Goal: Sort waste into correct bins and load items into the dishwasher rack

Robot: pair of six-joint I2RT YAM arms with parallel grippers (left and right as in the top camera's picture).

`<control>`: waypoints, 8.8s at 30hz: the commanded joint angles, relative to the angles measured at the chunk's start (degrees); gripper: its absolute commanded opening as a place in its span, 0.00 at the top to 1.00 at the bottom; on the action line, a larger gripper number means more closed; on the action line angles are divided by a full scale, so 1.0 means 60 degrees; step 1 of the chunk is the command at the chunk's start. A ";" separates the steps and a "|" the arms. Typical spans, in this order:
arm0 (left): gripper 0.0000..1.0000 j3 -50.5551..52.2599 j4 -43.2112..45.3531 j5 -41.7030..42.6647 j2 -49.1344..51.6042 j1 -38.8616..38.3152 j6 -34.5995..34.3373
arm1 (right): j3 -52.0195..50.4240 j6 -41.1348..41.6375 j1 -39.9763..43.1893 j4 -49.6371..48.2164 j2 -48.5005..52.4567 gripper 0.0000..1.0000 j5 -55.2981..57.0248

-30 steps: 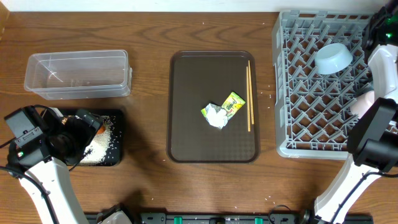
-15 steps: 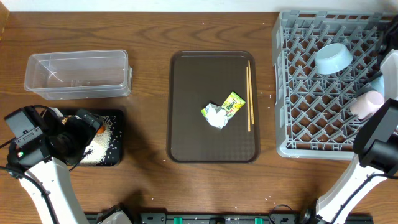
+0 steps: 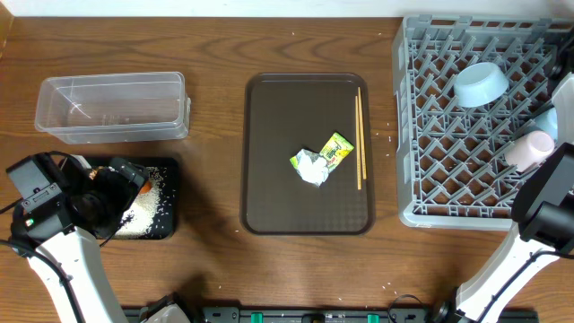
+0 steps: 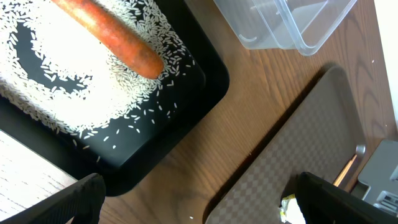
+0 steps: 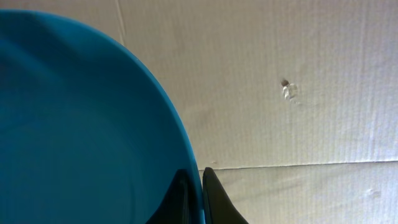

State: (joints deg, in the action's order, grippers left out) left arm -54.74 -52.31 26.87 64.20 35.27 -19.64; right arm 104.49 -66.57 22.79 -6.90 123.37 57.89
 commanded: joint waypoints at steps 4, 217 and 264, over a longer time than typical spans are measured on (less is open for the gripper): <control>0.02 -0.0022 -0.0018 0.0087 0.0018 0.0058 0.0080 | -0.0051 -0.0503 -0.0248 -0.0026 0.0288 0.98 -0.0372; 0.02 -0.1406 0.2583 -0.2889 0.1086 -1.2054 -0.1169 | 0.2557 1.5304 -0.2364 1.5016 -0.2932 0.01 -0.8506; 0.02 -0.5118 0.1166 -0.4867 0.8637 -1.2885 -0.6528 | 0.2557 1.5300 -0.2364 1.5016 -0.2932 0.01 -0.8506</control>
State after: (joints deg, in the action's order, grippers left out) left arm -84.29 -45.74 1.02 115.96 -42.11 -54.33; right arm 119.59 24.60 9.10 83.11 105.71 6.87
